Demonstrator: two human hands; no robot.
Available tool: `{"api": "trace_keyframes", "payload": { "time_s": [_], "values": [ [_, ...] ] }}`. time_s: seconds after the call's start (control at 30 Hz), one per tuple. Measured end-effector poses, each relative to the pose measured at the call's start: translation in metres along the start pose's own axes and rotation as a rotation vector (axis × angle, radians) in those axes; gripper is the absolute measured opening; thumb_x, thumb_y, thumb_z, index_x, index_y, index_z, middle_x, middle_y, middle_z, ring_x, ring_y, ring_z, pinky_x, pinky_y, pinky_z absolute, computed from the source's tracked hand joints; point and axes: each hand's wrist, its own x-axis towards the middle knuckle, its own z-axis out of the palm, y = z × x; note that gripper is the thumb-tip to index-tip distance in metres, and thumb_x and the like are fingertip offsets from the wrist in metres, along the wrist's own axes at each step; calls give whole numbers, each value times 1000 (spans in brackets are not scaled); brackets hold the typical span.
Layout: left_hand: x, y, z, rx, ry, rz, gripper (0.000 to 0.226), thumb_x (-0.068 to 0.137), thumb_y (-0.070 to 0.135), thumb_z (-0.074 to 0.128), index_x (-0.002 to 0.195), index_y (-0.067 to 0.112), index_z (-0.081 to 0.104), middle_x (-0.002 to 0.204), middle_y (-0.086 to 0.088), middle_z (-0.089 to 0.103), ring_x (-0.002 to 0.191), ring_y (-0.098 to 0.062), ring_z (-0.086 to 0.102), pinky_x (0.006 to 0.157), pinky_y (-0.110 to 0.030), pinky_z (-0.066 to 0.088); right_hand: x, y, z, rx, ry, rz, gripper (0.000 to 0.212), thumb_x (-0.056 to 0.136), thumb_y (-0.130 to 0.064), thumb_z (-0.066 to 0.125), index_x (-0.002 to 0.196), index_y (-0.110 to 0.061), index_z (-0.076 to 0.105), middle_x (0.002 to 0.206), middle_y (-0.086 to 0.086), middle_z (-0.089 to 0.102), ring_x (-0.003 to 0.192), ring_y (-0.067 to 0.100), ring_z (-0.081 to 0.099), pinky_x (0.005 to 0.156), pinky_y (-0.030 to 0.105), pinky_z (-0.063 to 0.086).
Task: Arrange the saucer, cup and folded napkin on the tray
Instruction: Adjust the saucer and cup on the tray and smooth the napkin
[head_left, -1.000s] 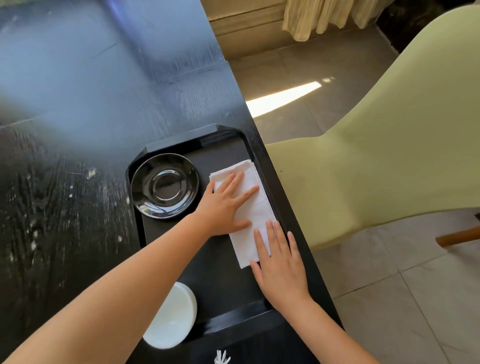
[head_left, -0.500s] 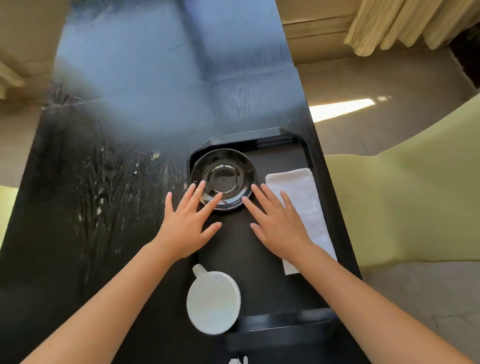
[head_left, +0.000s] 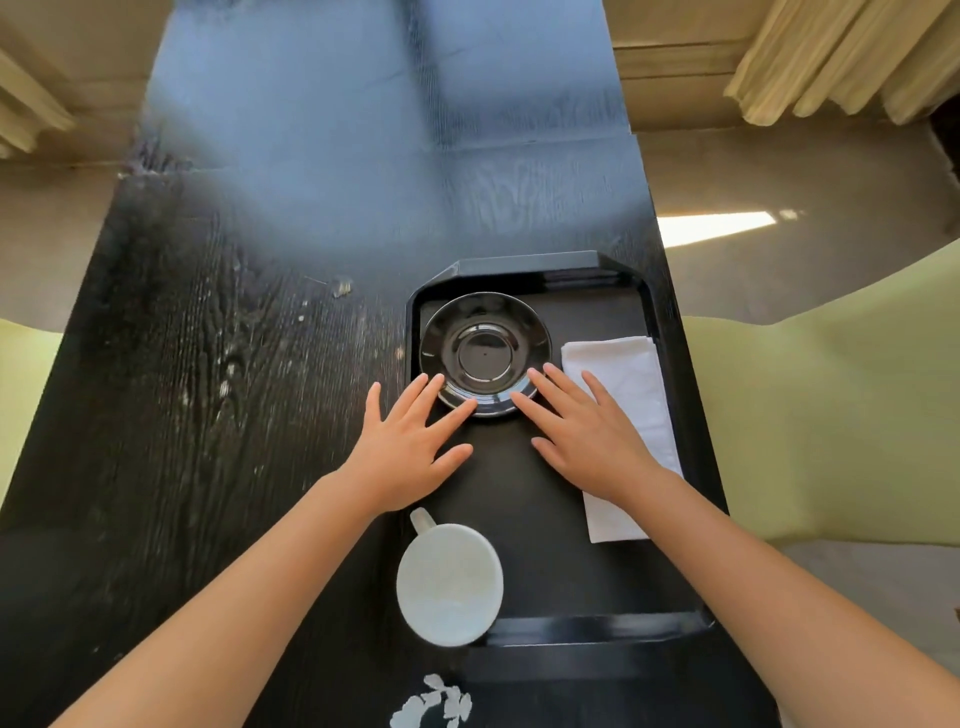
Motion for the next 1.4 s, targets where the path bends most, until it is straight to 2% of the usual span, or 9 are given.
{"api": "trace_keyframes", "payload": {
  "time_s": [0.13,0.27,0.5,0.63,0.77,0.9,1.0,1.2,1.4],
  "values": [
    [-7,4,4,23,4,27,56,93,60,13,146,45,1,160,-2,-8,145,-20,-13,113,-60,-11,-9,5,2,-19,-8,-15,53,95,-35,45,145,-26,29,157,6,20,145,22,11,116,45,9],
    [-11,3,8,28,4,36,73,76,68,-10,145,47,0,160,-1,-8,145,-19,-13,110,-59,-12,-13,2,5,-28,1,-18,53,93,-34,50,143,-25,34,154,7,27,144,24,17,115,46,12],
    [-17,6,8,-61,10,31,60,94,59,19,148,41,-1,160,-2,-11,145,-18,-16,113,-56,-11,-18,-7,2,55,93,-4,53,89,-28,58,139,-20,42,151,11,33,141,26,25,112,50,22],
    [-52,9,7,-154,193,95,66,89,59,19,148,30,18,158,-4,16,146,-20,9,117,-51,6,-39,-29,-8,113,292,-267,37,84,-17,60,121,-11,60,137,14,52,131,29,44,107,46,34],
    [-107,19,23,-193,482,312,47,87,43,49,120,12,60,117,-6,66,107,-21,62,95,-36,46,-68,-51,-5,104,329,-595,27,88,-16,52,109,-11,68,124,11,64,120,26,55,105,39,40],
    [-143,31,57,-221,467,439,17,82,29,64,90,14,66,86,0,69,76,-15,62,67,-26,52,-78,-64,1,57,344,-777,30,97,-9,41,94,-11,71,106,7,72,108,22,63,104,36,41],
    [-148,31,70,-192,485,451,8,80,15,69,75,15,63,72,1,63,63,-12,54,54,-20,42,-78,-68,3,20,326,-771,46,100,-7,28,82,-11,70,88,2,72,97,20,66,108,32,33],
    [-135,23,67,-178,507,452,11,74,10,74,81,13,66,80,-1,66,74,-13,61,57,-19,52,-77,-66,14,81,374,-683,14,83,0,62,75,-10,66,79,3,69,86,22,65,92,32,49],
    [-110,18,55,-166,505,502,7,79,13,72,84,9,68,87,-5,69,83,-18,66,61,-27,58,-81,-61,14,86,405,-546,9,81,-1,66,76,-9,67,78,5,69,81,24,65,80,32,55]
  ]
}}
